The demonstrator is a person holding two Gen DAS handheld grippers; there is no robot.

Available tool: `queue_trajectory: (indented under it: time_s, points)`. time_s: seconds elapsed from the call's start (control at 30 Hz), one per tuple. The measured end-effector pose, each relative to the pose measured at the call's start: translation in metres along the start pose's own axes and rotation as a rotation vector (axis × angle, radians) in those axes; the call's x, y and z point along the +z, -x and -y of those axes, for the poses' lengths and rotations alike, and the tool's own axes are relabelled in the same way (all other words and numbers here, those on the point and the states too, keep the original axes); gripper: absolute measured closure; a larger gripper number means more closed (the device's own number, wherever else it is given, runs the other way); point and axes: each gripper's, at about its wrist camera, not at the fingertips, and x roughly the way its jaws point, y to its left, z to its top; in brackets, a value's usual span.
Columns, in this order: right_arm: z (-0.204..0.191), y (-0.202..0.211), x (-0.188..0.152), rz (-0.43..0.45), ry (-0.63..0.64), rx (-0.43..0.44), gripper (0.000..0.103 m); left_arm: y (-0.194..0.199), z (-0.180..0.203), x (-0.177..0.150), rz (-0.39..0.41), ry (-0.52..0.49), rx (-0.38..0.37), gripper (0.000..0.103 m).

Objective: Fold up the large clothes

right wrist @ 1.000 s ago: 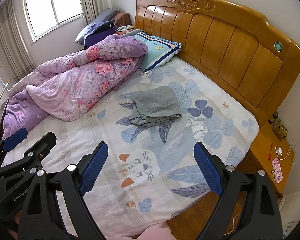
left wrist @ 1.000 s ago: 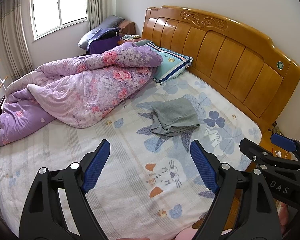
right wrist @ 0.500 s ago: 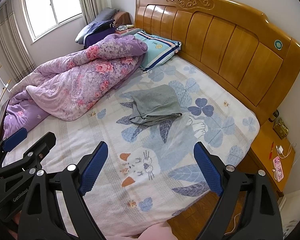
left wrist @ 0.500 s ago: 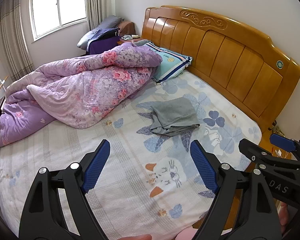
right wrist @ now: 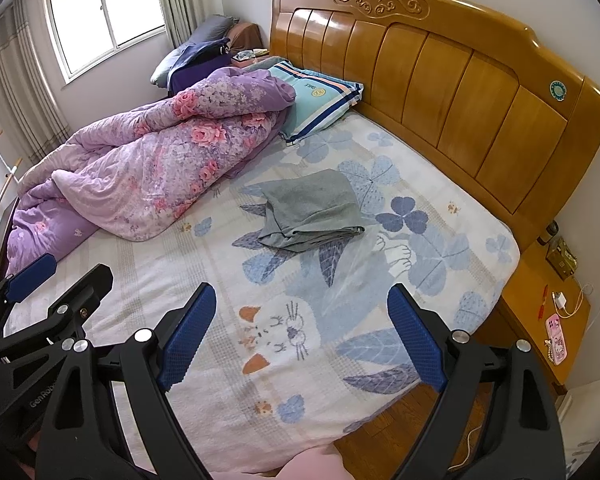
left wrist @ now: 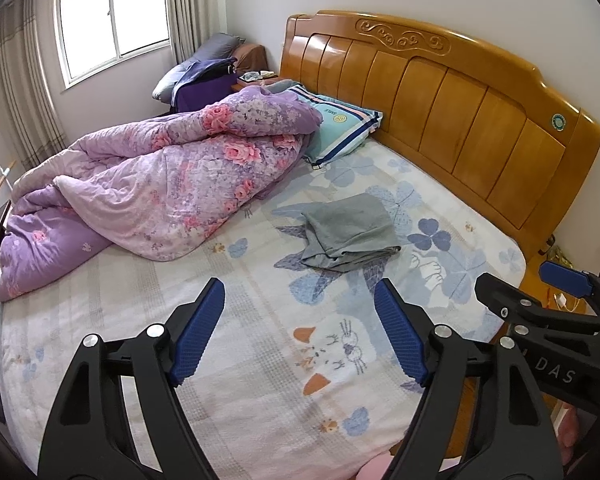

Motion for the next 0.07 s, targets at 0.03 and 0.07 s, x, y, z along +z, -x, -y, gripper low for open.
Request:
queue_trajectory:
  time_s: [0.03,0.07]
  points:
    - [0.0007,-0.0003,0.0015,0.000,0.001,-0.001,0.019,0.0001,0.0001,-0.0009,-0.002,0.000,0.002,0.025]
    - [0.0013,-0.0003,0.0023,0.000,0.001,-0.002,0.019,0.0003,0.0006,-0.0003,-0.003,-0.002,0.001,0.025]
